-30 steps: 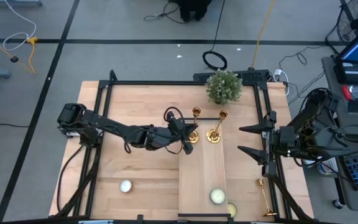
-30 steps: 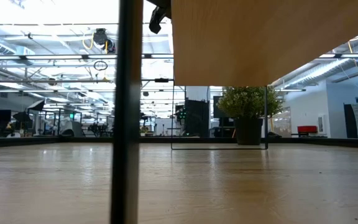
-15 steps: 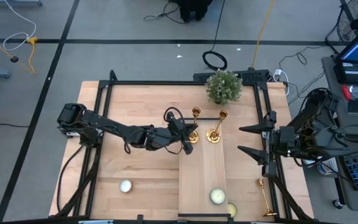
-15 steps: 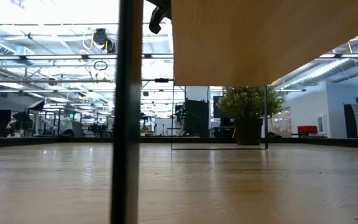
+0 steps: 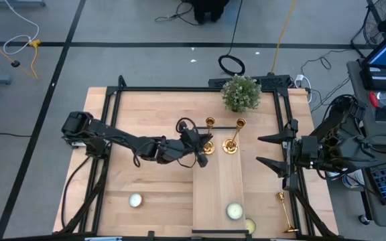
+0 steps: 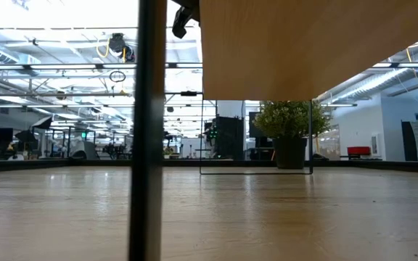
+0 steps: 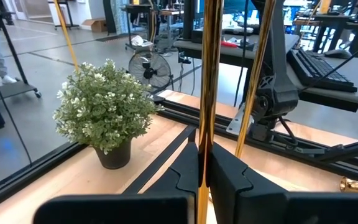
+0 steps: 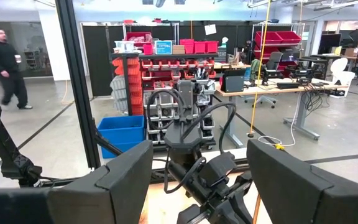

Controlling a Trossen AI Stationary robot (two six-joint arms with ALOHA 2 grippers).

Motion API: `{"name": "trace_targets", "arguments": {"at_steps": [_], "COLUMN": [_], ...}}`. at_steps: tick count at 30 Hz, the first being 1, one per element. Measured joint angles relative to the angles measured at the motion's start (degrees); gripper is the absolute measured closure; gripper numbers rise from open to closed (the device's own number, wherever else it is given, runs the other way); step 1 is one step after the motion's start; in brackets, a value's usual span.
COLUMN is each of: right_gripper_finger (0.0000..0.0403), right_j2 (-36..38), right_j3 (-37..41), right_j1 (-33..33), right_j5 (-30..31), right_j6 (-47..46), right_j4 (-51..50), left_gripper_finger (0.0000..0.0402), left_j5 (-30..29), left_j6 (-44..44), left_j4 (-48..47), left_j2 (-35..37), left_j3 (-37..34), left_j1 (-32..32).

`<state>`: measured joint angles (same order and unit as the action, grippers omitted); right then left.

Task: Pick & Place candle stick holders
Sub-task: Put the top gold candle holder on the shelf

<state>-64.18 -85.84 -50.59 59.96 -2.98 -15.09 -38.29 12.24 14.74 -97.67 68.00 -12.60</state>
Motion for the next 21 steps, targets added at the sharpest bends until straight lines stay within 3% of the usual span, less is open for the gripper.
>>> {"name": "trace_targets", "arguments": {"at_steps": [11, 21], "right_gripper_finger": [0.0147, 0.0147], "right_j2": [0.0, 0.0], "right_j3": [0.0, 0.0], "right_j1": [0.0, 0.0], "right_j5": [0.0, 0.0], "right_j6": [-0.4, -0.4], "right_j4": [0.0, 0.1], "left_gripper_finger": [0.0386, 0.0386], "left_j5": [-3.5, -2.8], "left_j6": [0.5, 1.5], "left_j4": [-4.3, -4.8], "left_j2": [2.0, 2.5], "left_j3": [-0.1, -0.1], "left_j1": [-0.7, -0.6]}}
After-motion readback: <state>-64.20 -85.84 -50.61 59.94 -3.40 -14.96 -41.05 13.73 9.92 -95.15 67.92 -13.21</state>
